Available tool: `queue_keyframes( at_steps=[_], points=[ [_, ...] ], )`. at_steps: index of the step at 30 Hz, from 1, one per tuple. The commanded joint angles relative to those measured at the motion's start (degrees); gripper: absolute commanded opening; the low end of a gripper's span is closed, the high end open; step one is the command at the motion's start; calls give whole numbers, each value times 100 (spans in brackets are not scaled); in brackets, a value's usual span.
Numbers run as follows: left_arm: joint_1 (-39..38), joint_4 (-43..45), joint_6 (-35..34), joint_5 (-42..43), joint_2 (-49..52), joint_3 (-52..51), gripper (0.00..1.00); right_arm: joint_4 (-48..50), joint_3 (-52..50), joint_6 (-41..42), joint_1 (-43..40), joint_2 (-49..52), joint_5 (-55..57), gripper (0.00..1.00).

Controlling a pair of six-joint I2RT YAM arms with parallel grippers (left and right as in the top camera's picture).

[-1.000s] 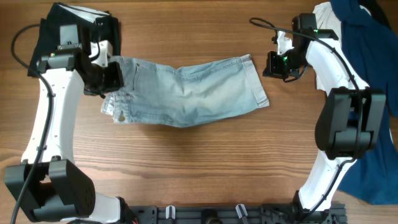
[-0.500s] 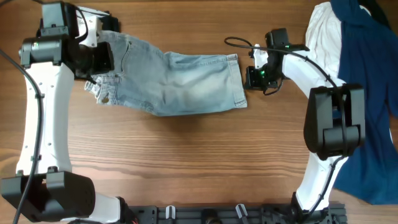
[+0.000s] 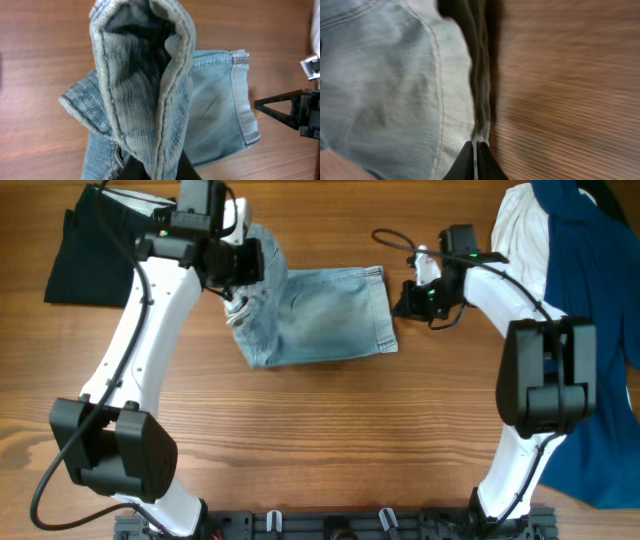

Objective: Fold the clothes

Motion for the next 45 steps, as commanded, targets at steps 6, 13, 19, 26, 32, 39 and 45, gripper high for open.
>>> queue_keyframes(
  at_steps=[6, 13, 19, 26, 32, 39, 45],
  points=[
    [-730, 1038, -315, 345, -22, 155, 4, 273, 133, -22, -225, -236, -575, 4],
    [-503, 590, -264, -483, -138, 173, 4, 232, 109, 181, -310, -203, 367, 4],
    [404, -1080, 214, -1447, -275, 807, 4, 278, 109, 181, -264, -203, 39, 4],
    [691, -1853, 557, -1646, -273, 1126, 4, 323, 109, 192, 81, -201, 46, 4],
    [686, -1840, 570, -1388, -273, 1126, 4, 629, 103, 450, 391, 76, 372, 4],
    [446, -1777, 450, -678, -243, 1123, 4, 822, 98, 820, 420, 748, 649, 4],
    [-531, -734, -302, -289, 214, 1123, 4, 826, 98, 927, 420, 776, 643, 4]
  ],
)
